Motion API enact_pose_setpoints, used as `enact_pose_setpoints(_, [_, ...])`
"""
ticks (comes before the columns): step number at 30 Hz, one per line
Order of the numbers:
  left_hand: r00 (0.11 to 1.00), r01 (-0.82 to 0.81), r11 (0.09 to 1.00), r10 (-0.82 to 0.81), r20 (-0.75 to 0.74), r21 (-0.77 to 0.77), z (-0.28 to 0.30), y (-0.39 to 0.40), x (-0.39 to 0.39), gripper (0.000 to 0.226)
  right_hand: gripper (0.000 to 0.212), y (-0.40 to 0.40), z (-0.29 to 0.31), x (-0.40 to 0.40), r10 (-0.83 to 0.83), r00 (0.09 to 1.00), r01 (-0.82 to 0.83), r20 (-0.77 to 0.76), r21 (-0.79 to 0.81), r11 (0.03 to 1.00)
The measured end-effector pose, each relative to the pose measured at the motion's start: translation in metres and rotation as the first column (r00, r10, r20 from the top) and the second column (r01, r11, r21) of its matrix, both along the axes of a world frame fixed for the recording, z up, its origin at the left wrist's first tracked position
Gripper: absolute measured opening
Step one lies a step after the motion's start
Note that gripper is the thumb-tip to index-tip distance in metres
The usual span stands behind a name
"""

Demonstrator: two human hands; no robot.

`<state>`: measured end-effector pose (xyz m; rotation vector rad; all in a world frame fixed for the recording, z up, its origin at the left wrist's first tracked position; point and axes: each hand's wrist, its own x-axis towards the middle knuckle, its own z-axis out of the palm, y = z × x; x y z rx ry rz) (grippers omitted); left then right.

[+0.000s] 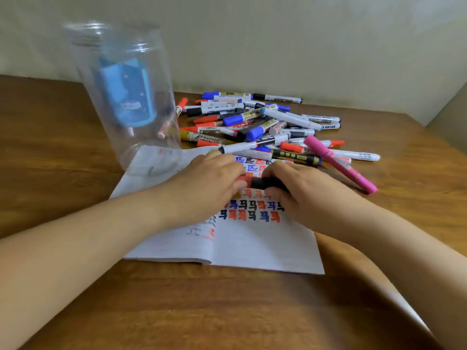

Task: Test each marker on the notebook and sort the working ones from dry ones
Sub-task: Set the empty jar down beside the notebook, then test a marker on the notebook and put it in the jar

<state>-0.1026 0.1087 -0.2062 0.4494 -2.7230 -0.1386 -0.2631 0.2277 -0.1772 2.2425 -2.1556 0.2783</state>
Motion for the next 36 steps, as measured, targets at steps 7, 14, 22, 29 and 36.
enact_pose_setpoints(7, [0.991, -0.099, 0.976, 0.079, 0.106, 0.194, 0.017, 0.048, 0.019, 0.014, 0.029, 0.028, -0.004, 0.025, 0.034, 0.997, -0.041, -0.076, -0.080, 0.996])
enact_pose_setpoints(14, [0.991, -0.132, 0.968, 0.122, 0.063, 0.214, 0.024, 0.051, 0.020, 0.011, 0.027, 0.023, 0.004, 0.040, 0.056, 0.992, -0.071, -0.110, -0.135, 0.988])
enact_pose_setpoints(22, [0.991, -0.128, 0.956, 0.133, -0.001, 0.263, 0.019, 0.031, 0.011, 0.015, 0.015, -0.007, -0.012, 0.032, 0.060, 0.977, -0.118, -0.204, -0.287, 0.950])
enact_pose_setpoints(29, [0.998, -0.034, 0.948, 0.049, -0.040, 0.318, 0.011, 0.022, 0.020, 0.018, 0.028, -0.006, -0.017, 0.032, 0.097, 0.982, -0.143, -0.163, -0.303, 0.942])
enact_pose_setpoints(36, [0.999, -0.031, 0.942, 0.038, -0.016, 0.334, 0.008, 0.022, 0.020, 0.020, 0.015, -0.002, -0.019, 0.030, 0.114, 0.982, -0.147, -0.148, -0.237, 0.960])
